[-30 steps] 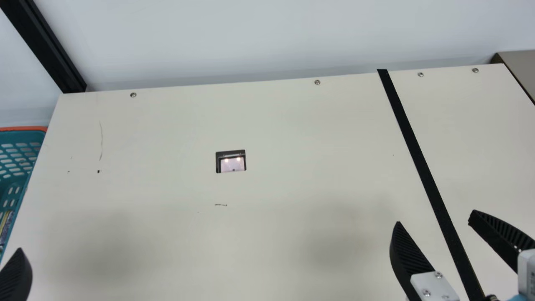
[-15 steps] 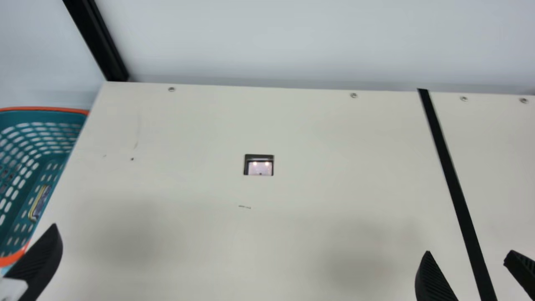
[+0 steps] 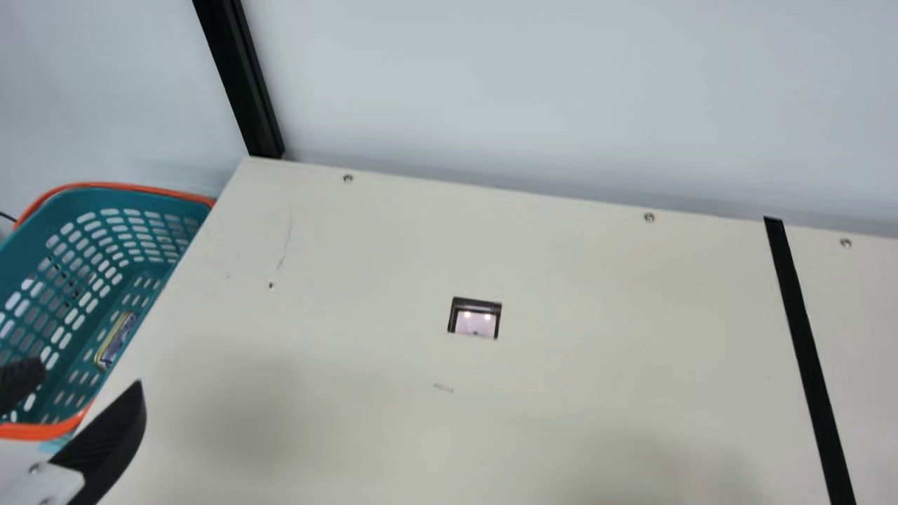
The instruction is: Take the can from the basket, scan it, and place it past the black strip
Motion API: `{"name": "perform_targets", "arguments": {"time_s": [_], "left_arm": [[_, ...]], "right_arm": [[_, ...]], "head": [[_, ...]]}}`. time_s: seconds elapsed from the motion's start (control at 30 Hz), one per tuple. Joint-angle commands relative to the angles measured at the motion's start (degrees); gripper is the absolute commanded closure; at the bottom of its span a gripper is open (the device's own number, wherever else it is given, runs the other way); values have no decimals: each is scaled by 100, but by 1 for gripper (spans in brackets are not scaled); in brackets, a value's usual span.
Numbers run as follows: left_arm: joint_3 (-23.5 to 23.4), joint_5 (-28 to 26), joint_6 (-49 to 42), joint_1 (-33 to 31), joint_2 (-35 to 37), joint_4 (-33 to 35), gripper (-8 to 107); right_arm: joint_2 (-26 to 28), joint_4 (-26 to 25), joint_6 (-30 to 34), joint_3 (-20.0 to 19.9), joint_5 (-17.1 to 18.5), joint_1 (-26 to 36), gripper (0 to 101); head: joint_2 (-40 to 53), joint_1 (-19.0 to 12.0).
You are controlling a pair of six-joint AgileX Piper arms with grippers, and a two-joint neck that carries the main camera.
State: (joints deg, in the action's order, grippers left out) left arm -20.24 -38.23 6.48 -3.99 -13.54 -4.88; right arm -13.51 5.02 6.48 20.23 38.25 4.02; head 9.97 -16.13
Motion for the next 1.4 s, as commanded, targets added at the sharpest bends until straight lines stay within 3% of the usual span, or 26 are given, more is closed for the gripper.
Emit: {"name": "perform_targets", "arguments": {"time_s": [0.0, 0.37, 1.37], "left_arm": [[0, 0, 0, 0, 0, 0, 9], [0, 0, 0, 0, 0, 0, 9], [-1, -3, -10, 6, 3, 9, 9]], "right_arm": [[0, 0, 0, 0, 0, 0, 0], [0, 0, 0, 0, 0, 0, 0], [0, 0, 0, 0, 0, 0, 0]], "head": [[39, -200], [404, -385], [404, -385]]}}
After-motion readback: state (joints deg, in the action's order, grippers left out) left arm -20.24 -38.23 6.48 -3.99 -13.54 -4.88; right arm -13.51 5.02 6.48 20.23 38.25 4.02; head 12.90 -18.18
